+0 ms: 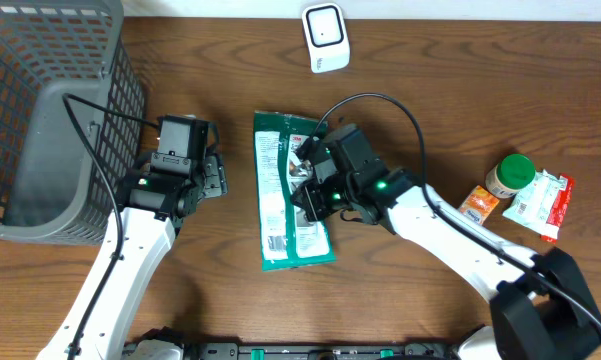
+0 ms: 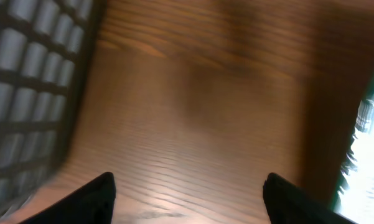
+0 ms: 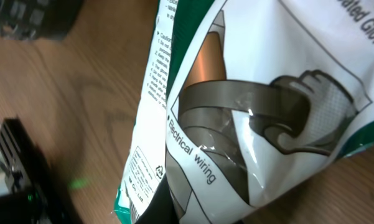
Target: Scan the item barcode
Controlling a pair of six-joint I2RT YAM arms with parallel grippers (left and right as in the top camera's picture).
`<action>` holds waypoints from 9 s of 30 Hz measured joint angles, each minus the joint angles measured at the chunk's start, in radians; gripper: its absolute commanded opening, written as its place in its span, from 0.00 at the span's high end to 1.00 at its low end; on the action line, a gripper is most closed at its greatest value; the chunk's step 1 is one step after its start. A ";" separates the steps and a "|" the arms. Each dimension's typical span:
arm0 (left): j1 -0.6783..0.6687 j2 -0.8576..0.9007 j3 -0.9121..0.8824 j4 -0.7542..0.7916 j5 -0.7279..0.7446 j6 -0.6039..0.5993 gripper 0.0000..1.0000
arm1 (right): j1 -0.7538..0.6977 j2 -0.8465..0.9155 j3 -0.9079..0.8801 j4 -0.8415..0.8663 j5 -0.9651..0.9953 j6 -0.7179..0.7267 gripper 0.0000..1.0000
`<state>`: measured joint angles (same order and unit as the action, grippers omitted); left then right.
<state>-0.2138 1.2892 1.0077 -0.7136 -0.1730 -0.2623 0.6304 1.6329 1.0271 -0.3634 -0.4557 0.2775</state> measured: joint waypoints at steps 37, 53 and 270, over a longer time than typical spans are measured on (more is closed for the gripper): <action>0.000 0.000 0.000 -0.011 -0.089 -0.003 0.19 | 0.022 -0.054 0.738 -0.391 0.790 -1.037 0.99; 0.000 0.000 0.000 -0.012 -0.089 -0.003 0.19 | 0.015 0.239 0.749 0.263 0.952 -1.669 0.99; 0.000 0.000 0.000 -0.012 -0.089 -0.003 0.18 | -0.581 0.193 0.364 -0.507 0.609 -0.379 0.01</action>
<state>-0.2138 1.2896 1.0073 -0.7254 -0.2619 -0.2653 0.0498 1.8259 1.3907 -0.8703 0.1532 -0.1013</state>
